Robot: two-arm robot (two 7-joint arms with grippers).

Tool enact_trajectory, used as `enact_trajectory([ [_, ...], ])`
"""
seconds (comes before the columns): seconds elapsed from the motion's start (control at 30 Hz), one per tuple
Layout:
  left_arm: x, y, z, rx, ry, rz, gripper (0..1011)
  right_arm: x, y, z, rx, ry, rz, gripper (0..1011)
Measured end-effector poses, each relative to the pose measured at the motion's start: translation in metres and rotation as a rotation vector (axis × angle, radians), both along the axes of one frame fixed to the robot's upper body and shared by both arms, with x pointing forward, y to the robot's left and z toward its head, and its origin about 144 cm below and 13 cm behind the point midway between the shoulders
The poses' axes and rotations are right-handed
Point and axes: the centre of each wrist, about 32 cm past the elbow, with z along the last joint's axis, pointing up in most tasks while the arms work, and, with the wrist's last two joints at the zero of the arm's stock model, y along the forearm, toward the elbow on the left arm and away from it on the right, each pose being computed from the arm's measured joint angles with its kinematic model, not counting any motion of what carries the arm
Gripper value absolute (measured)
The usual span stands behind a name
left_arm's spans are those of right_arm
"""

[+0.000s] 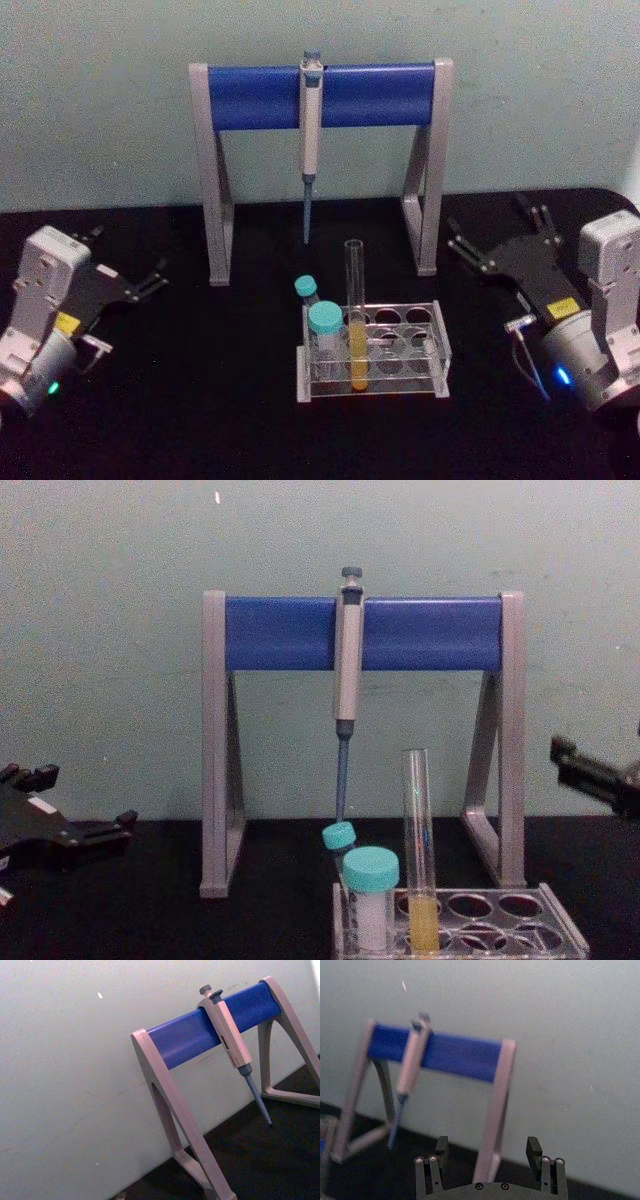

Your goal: Pick up the test tube from the test tube rack, shake it, then place it back into the test tube rack.

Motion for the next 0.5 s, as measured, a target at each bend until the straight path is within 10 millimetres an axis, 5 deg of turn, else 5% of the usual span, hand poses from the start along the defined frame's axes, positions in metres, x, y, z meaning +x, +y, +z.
enact_trajectory([
  [0.5, 0.000, 0.000, 0.000, 0.000, 0.000, 0.000, 1001, -0.006, 0.004, -0.043, -0.037, 0.212, -0.115, 1000],
])
